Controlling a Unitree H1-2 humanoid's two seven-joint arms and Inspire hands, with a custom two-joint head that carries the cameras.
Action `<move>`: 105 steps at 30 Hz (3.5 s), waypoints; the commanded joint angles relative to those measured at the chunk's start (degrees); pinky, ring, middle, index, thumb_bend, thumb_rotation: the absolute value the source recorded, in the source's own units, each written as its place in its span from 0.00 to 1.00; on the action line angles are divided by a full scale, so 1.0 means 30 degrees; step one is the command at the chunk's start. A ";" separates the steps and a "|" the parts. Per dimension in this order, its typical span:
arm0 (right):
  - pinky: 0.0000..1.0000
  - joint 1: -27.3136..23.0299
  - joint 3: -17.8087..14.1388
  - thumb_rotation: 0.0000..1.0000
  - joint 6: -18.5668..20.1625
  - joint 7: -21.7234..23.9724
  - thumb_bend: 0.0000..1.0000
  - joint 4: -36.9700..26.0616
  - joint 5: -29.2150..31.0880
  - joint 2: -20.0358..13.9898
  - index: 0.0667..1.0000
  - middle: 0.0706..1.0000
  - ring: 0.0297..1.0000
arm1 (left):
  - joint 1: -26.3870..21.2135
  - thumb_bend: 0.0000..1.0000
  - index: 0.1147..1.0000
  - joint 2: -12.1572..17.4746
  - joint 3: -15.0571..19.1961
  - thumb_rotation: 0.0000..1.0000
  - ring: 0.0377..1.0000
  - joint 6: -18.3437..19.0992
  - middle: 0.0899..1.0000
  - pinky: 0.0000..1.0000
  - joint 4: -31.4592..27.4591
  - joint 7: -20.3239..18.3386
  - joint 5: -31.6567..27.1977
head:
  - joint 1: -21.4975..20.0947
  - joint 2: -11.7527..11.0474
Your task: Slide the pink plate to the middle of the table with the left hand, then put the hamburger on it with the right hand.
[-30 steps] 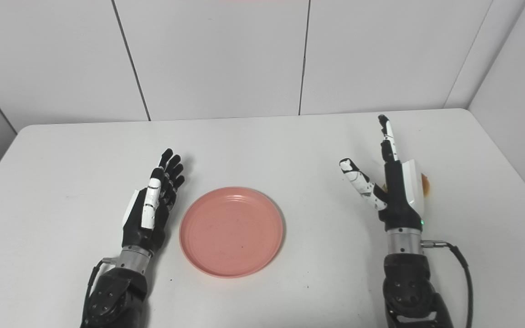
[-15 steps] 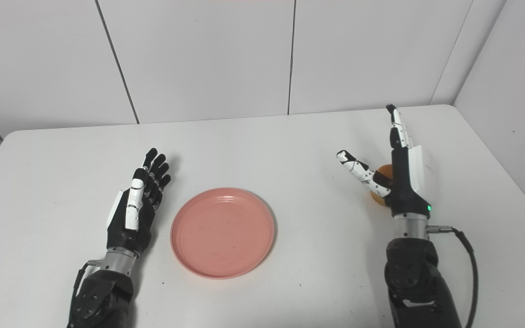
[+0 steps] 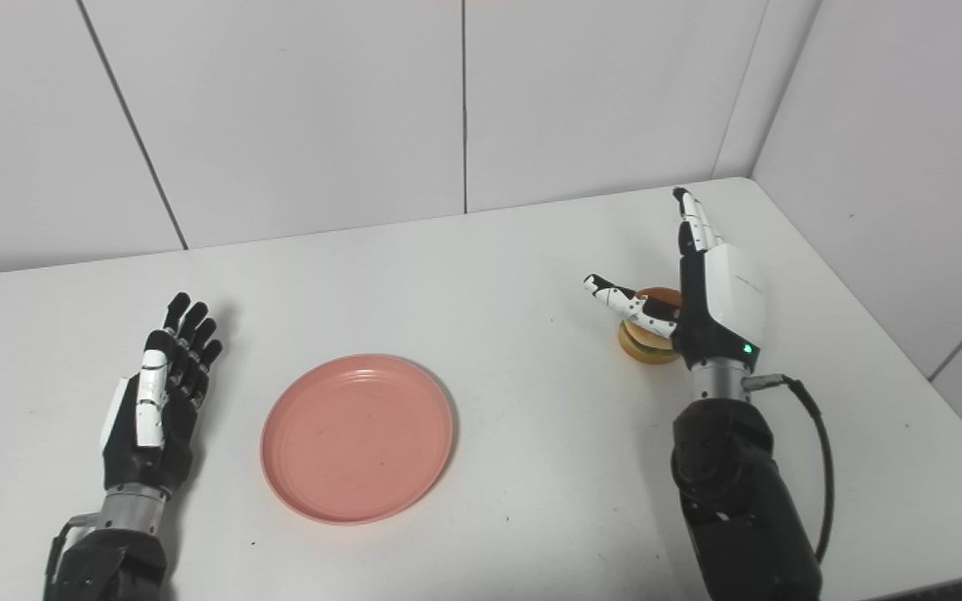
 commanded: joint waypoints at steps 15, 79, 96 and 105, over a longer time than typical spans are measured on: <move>0.76 -0.0648 0.0862 0.51 0.3089 0.1792 0.85 0.0406 0.0076 -0.1143 0.92 0.90 0.88 | 0.1854 0.43 1.00 0.0638 0.0368 1.00 1.00 0.1072 1.00 1.00 0.0859 -0.0433 -0.0467 | -0.0164 -0.0388; 0.41 -0.0266 0.1136 0.00 0.2164 0.2345 0.49 -0.1293 0.3283 -0.1637 0.48 0.38 0.29 | 0.2160 0.39 1.00 0.0268 -0.0069 1.00 1.00 0.0946 1.00 1.00 0.0038 -0.0056 0.0463 | 0.1890 -0.0179; 0.27 0.0618 0.0441 0.00 -0.2247 0.2658 0.51 -0.2127 0.5698 -0.1982 0.48 0.40 0.30 | 0.2519 0.48 1.00 -0.1956 -0.0881 1.00 1.00 0.0481 1.00 1.00 -0.0037 0.1334 0.2004 | 0.8455 0.0314; 0.24 0.1057 0.1037 0.00 -0.3546 0.3901 0.52 -0.3456 0.6389 -0.2303 0.47 0.40 0.27 | 0.2779 0.50 0.95 -0.3163 -0.1462 1.00 0.97 0.1211 0.97 0.98 -0.0692 0.3799 0.4633 | 0.9677 0.0129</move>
